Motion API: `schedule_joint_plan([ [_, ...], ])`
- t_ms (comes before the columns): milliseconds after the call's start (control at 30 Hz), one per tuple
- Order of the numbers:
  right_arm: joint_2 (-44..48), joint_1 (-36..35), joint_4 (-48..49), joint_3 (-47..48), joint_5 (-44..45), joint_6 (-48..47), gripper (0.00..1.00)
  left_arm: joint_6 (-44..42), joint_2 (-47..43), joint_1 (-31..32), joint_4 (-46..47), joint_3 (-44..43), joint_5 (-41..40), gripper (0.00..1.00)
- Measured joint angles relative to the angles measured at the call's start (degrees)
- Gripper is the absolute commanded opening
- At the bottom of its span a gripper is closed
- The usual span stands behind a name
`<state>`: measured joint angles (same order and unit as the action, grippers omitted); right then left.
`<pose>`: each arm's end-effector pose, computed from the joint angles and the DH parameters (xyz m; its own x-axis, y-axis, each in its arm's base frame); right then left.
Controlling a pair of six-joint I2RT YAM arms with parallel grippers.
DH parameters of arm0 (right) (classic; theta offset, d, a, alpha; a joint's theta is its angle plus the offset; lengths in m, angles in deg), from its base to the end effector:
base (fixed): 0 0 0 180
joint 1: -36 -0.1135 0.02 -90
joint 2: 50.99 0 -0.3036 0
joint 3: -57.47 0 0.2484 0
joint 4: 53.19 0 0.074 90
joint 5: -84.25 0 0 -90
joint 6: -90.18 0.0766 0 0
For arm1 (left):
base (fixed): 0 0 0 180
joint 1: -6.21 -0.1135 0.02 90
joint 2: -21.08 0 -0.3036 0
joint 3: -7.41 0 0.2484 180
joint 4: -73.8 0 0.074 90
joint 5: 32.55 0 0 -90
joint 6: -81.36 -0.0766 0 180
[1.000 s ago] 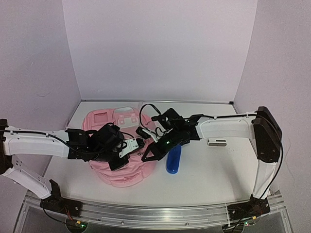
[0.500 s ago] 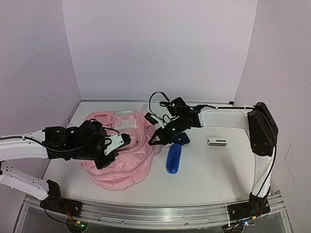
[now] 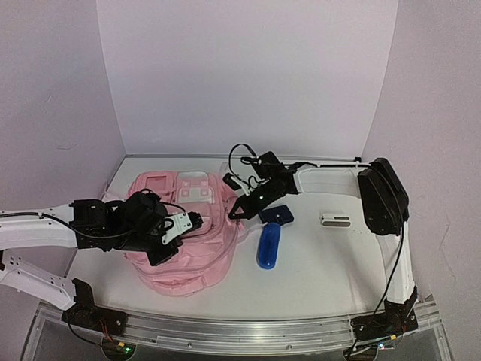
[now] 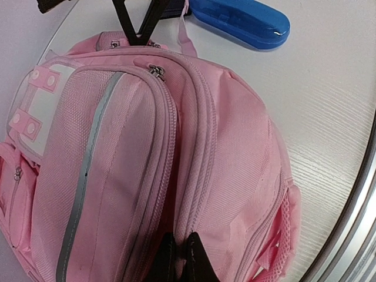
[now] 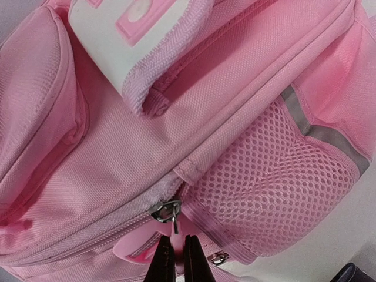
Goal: Pack the student bag
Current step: Zip the student bag at the center of the board.
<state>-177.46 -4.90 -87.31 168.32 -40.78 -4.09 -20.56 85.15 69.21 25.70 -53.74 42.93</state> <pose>0.3703 0.3790 0.1864 -0.5144 -0.5263 -0.6771 -0.8572 0.3378 0.3887 0.1209 -0.1949 0.2587 -0.1819 0.7975 -0.5752 0.8468 0.4244 0.3206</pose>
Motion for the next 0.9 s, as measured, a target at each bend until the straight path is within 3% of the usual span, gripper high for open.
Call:
schedule_joint_plan([
  [100, -0.01, 0.23, -0.03, 0.0, 1.03, -0.01, 0.01, -0.05, 2.26, 0.06, 1.64, 0.26, 0.23, 0.01],
  [167, 0.0, 0.49, -0.04, 0.02, 1.68, -0.04, 0.12, -0.12, 3.27, 0.06, 3.01, 0.48, 0.21, 0.09],
  [333, 0.33, 2.34, -0.84, 0.0, 4.76, 0.02, 0.53, 0.58, 4.57, 0.04, 3.87, 0.51, -0.2, 0.43],
  [533, 5.98, 6.23, -2.18, -1.13, 6.1, -0.2, 0.84, 4.02, 4.47, 0.13, 3.41, -0.5, -0.62, 0.78],
  [600, 9.35, 6.24, -2.21, -1.72, 6.0, -0.34, 0.9, 5.9, 3.86, 0.22, 3.04, -1.21, -0.88, 0.97],
  [900, 22.78, 5.16, -1.81, -7.15, 3.1, -0.89, 0.96, 16.58, 1.86, -0.88, -0.46, -10.35, -7.16, 1.0],
])
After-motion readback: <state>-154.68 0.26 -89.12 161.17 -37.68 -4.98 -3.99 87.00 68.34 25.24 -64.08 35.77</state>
